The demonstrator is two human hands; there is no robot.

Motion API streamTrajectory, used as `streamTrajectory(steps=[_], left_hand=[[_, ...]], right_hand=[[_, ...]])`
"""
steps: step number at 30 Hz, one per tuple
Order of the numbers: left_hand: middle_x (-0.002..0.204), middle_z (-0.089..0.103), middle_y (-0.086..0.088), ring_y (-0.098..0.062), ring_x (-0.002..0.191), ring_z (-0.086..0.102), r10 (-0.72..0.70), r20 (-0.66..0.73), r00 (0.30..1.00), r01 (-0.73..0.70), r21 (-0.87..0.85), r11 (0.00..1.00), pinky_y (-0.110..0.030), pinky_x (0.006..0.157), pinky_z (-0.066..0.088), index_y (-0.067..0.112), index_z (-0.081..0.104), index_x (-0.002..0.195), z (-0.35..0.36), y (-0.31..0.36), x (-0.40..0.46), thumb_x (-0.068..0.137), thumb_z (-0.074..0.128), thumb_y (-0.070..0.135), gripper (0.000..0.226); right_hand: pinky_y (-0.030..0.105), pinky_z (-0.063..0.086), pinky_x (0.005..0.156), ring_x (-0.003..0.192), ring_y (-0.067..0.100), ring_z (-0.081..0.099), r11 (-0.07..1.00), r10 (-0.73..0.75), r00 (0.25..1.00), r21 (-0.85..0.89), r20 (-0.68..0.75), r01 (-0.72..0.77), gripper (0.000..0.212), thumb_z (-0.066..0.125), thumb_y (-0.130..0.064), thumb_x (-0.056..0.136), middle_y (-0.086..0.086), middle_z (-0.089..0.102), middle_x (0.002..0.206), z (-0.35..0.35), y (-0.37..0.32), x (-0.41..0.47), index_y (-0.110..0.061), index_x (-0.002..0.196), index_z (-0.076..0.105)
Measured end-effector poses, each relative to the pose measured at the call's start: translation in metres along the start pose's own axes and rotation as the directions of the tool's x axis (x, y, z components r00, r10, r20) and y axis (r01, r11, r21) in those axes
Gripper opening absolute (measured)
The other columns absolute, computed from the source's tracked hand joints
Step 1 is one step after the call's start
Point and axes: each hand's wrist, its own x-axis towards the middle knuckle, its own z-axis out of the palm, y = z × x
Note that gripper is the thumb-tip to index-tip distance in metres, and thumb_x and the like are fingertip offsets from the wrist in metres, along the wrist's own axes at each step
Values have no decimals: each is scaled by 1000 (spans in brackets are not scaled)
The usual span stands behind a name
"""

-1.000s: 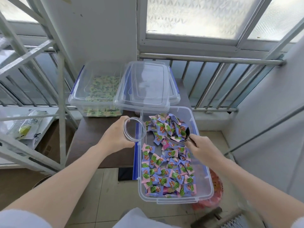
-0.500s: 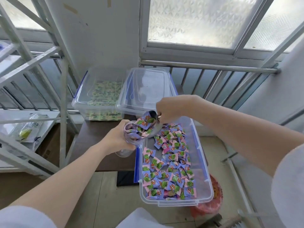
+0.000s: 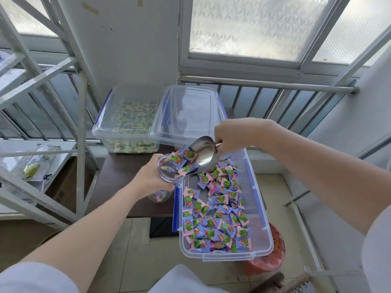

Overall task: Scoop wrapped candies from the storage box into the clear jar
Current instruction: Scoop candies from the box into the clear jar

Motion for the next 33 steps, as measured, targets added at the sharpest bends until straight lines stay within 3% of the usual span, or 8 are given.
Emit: streamTrajectory(steps=[6,14,19,23,25,29,31,33], left_hand=[[98,62,18,1,87,60,-15,-32,999,17,65,998,-12,62,41,37,40,112,2,-3,-1,44,81,33,80],[116,54,16,-7,105,55,-29,-79,996,33,43,999,-21,78,43,38,38,116,6,-10,-4,47,80,29,81],[121,51,9,-11,115,49,-45,-125,991,46,3,999,-24,86,38,33,38,117,3,-16,-4,52,84,20,80],[121,51,8,-13,112,49,-38,-112,993,40,17,999,-25,86,37,32,37,116,8,-15,-3,52,84,21,80],[121,51,8,-12,111,50,-34,-109,993,37,20,999,-25,85,38,32,37,115,12,-15,-2,52,84,21,80],[121,51,8,-12,110,51,-28,-106,994,32,39,999,-26,85,37,32,38,116,16,-16,1,53,84,21,79],[122,52,8,-13,110,52,-36,-106,994,40,35,999,-26,84,38,30,40,116,15,-18,3,53,84,20,77],[122,53,7,-13,109,53,-42,-109,993,45,29,999,-27,83,38,28,41,117,15,-18,4,54,84,19,76]], right_hand=[[28,25,46,50,19,32,999,35,999,13,0,-35,25,50,-20,80,2,39,54,-2,10,-10,-9,57,47],[28,25,45,48,19,32,998,-11,1000,57,-25,13,25,50,-18,80,4,43,54,-2,-4,-4,-8,57,49],[26,31,47,49,21,39,981,134,990,144,-33,-128,28,46,-20,86,3,45,55,5,8,-9,-12,59,46],[27,40,56,59,22,46,940,298,927,97,226,-326,30,44,-25,92,0,43,59,38,9,-24,-14,64,47],[18,30,39,38,16,35,918,310,821,74,479,-390,40,42,-30,91,-2,38,45,60,5,-33,-12,56,41],[19,23,40,30,13,23,919,204,588,54,783,-390,23,34,-24,74,-3,29,33,95,-8,-47,-13,54,32],[18,27,39,33,15,25,944,212,580,-11,787,-329,23,31,-22,77,0,32,42,108,-15,-48,-13,56,34],[28,33,49,41,19,31,948,246,653,-37,716,-317,32,33,-20,89,4,40,56,123,-18,-43,-8,62,45]])
